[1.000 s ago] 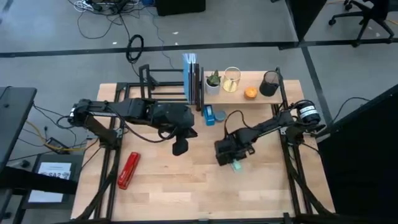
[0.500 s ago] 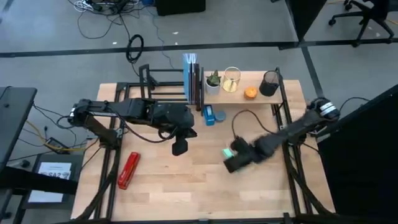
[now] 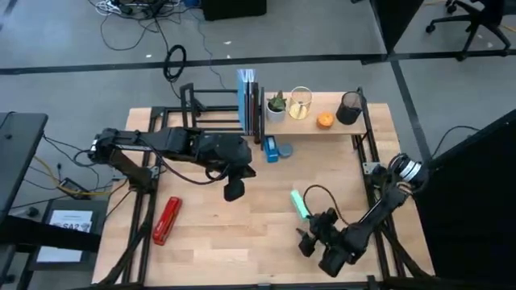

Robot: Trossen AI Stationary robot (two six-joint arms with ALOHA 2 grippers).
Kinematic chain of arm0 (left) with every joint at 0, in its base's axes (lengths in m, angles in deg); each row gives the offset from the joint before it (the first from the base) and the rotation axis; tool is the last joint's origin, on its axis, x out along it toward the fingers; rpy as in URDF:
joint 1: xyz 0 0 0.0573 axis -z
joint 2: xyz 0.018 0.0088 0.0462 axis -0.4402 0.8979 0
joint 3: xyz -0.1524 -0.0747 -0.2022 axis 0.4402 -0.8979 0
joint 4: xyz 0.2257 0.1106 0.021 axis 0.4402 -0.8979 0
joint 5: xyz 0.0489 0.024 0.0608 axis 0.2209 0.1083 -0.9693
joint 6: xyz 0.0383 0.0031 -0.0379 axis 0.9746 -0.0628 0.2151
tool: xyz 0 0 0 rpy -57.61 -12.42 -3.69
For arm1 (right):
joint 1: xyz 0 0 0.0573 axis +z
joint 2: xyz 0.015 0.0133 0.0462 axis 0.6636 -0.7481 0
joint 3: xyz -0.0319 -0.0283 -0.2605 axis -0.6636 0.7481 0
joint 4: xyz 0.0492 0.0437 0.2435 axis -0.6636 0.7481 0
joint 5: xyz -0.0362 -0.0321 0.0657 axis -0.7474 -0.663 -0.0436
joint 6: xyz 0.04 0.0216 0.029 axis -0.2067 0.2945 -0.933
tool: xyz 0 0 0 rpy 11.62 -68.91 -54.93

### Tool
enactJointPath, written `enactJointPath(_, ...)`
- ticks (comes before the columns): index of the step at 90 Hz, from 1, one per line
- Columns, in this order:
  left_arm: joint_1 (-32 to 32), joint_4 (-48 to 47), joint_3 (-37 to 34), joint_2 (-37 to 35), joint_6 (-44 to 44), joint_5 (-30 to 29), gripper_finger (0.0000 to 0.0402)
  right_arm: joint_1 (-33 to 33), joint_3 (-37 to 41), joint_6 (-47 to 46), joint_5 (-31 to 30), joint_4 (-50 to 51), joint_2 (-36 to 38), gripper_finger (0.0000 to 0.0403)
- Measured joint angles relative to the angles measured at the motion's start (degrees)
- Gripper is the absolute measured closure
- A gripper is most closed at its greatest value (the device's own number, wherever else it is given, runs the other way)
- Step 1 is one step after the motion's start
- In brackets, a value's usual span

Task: Stock shelves
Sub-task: Put the green stapler under the shelf

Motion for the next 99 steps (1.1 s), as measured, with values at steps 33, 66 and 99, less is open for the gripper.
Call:
enactJointPath(33, 0.00, 0.02, 0.00, 0.00, -1.50, -1.77, 0.0402, 1.66, 0.03, -6.01, 1.20, 4.25, 2.17, 0.0139)
enactJointPath(66, 0.04, -0.04, 0.00, 0.00, -2.07, -1.52, 0.0402, -4.73, 1.55, -7.41, -2.60, 4.89, -2.50, 0.0125)
enactJointPath(99, 0.04, -0.05, 0.00, 0.00, -2.07, -1.57, 0.0402, -11.97, 0.94, -6.86, 3.09, 4.51, 0.48, 0.0253)
